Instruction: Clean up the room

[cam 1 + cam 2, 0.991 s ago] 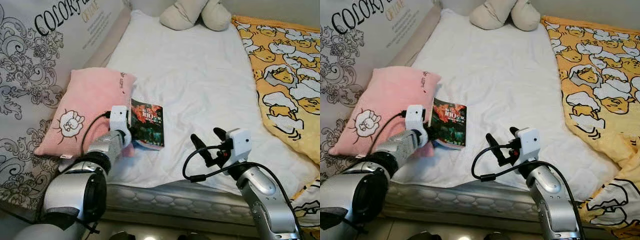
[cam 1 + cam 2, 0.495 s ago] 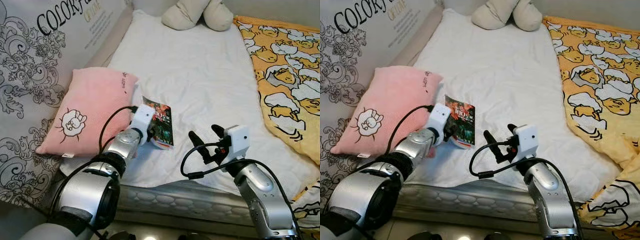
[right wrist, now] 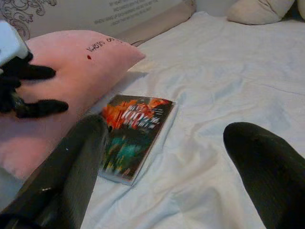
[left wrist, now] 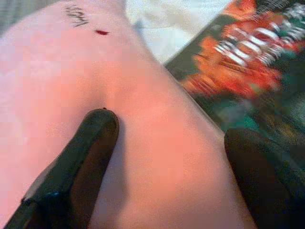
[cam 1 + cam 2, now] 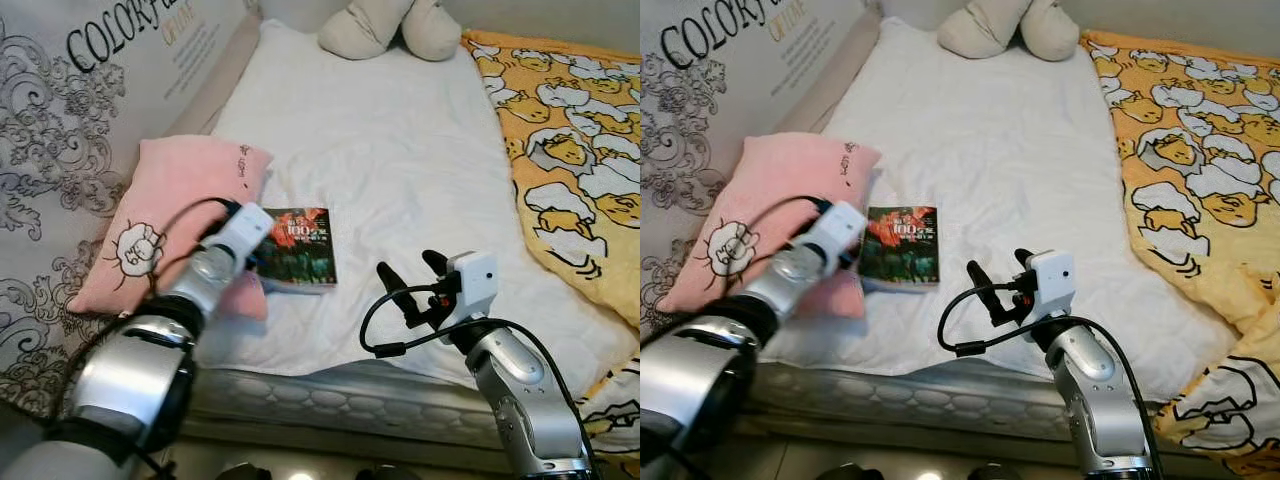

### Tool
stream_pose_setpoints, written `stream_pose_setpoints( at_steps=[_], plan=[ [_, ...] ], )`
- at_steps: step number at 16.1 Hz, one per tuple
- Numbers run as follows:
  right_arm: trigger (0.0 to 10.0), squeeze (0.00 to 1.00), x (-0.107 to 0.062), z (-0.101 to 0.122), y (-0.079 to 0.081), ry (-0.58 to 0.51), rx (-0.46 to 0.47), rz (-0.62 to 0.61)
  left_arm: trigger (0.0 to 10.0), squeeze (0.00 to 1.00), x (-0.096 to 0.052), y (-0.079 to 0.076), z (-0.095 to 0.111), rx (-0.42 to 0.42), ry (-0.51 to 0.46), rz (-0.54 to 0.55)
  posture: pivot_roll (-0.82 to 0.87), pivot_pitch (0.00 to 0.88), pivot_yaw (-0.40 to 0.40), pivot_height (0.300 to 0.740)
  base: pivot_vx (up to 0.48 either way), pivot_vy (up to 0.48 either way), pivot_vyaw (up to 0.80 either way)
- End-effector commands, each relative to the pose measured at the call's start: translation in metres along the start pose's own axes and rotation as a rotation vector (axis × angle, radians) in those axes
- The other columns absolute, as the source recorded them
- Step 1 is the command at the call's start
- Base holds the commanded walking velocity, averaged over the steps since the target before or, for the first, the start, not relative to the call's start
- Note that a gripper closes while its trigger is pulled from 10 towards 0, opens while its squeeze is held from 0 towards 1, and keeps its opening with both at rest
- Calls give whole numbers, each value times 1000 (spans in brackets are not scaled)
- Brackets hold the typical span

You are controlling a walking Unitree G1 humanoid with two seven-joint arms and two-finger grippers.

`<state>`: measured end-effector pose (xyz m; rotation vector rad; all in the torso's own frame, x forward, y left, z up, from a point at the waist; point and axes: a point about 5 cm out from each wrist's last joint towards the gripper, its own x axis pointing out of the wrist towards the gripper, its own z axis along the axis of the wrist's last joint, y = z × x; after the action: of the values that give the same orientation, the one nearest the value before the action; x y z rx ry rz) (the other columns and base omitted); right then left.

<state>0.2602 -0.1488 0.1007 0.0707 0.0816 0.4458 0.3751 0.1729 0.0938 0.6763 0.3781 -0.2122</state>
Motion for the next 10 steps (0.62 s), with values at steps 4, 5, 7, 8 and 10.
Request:
stream_pose_setpoints(
  at_steps=[4, 5, 7, 8, 10],
  plan=[
    [10000, 0, 1, 1, -4, -13, -3, -14, 10000, 1000, -5, -13, 24, -394, -214, -147, -172, 0, 19, 740, 0, 0, 0],
    [10000, 0, 1, 0, -6, -12, -5, -16, 10000, 1000, -15, -23, 36, -490, -316, -150, -147, 0, 15, 740, 0, 0, 0],
    [10000, 0, 7, 10, -15, -59, -15, -82, 10000, 1000, -36, -35, 46, -466, -476, -97, -125, 0, 9, 740, 0, 0, 0],
    [10000, 0, 10, 22, -27, -123, 7, -183, 10000, 569, -46, -26, 50, -501, -562, -32, -118, 0, 7, 740, 0, 0, 0],
    [10000, 0, 8, 35, -35, -192, -16, -255, 10000, 0, -65, -9, 49, -499, -657, 99, -99, 0, 5, 740, 0, 0, 0]
  ],
)
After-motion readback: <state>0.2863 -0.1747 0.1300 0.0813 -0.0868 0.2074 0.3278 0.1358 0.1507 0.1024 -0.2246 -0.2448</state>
